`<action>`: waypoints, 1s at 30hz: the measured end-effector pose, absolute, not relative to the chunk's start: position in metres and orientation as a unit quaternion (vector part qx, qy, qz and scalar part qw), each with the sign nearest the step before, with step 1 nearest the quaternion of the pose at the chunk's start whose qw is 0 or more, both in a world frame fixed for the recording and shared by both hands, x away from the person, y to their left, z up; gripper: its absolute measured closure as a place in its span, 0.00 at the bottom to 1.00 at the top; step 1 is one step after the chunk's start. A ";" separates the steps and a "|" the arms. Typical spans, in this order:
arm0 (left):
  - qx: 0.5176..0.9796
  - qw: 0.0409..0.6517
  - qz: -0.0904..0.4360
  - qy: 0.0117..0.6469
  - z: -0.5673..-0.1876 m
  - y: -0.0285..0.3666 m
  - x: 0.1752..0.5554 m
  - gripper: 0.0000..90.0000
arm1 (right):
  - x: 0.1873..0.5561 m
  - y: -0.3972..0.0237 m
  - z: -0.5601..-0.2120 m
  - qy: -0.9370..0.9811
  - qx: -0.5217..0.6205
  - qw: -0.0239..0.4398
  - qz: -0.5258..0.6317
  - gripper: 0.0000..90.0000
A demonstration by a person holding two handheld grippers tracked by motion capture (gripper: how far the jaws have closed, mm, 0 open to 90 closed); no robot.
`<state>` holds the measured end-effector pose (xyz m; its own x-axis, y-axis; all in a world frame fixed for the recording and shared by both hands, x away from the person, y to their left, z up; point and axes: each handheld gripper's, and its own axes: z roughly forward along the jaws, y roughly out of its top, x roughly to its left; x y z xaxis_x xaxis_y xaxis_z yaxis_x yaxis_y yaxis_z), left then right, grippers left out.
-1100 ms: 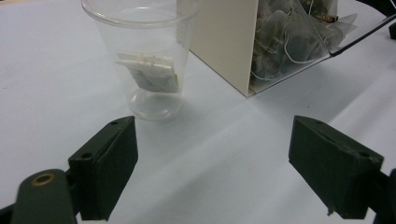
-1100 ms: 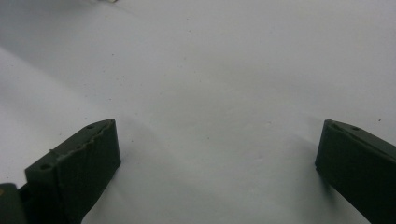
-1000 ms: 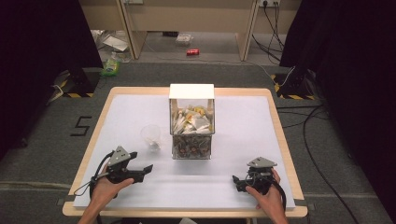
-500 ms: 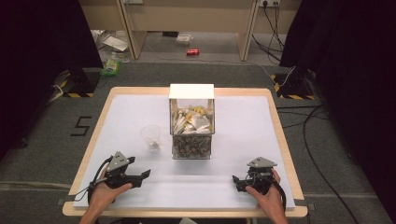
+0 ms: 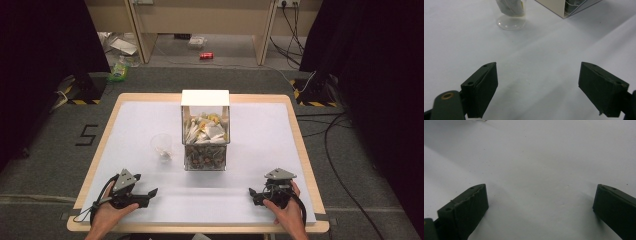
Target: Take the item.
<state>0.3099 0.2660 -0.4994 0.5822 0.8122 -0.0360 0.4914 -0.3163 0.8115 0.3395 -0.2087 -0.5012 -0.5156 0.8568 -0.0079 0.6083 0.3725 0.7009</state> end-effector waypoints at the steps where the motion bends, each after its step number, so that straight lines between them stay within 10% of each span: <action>1: 0.789 0.411 0.195 0.414 -0.500 0.266 0.308 0.17 | 0.339 -0.208 -0.501 0.806 0.455 0.189 0.328 0.01; 30: 0.759 0.431 0.228 0.432 -0.523 0.279 0.276 0.17 | 0.340 -0.209 -0.501 0.808 0.450 0.192 0.327 0.01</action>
<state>0.2757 0.2789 -0.5231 0.5220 0.8525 -0.0263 0.4593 -0.2549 0.8509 0.3398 -0.2092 -0.5013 -0.5203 0.8538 -0.0160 0.6020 0.3800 0.7022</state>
